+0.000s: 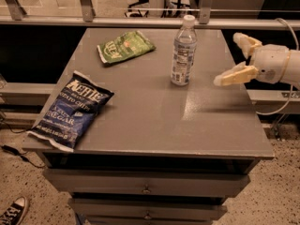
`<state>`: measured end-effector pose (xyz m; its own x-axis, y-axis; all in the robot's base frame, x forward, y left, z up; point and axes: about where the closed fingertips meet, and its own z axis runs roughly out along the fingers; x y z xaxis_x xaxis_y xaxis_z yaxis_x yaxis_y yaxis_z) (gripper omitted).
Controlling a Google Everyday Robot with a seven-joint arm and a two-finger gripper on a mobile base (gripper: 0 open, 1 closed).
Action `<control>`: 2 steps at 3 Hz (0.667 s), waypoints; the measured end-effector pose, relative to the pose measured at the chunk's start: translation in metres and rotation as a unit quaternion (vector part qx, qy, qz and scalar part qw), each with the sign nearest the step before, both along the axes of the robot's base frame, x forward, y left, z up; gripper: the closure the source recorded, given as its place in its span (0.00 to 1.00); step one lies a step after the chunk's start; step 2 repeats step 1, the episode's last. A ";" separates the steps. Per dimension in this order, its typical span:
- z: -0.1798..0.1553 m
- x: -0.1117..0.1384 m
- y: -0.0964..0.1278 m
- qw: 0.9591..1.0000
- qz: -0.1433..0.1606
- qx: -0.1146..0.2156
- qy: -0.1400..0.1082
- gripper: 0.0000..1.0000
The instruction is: Place blue plastic bottle upright
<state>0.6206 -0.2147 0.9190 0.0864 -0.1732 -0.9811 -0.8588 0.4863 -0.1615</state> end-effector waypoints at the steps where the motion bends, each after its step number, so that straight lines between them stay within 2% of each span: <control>1: -0.001 -0.002 -0.008 1.000 -0.005 -0.002 0.001 0.00; 2: -0.001 -0.002 -0.008 1.000 -0.005 -0.002 0.001 0.00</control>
Offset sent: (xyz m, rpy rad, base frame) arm 0.0000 0.0000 0.0000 0.0000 0.0000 0.0000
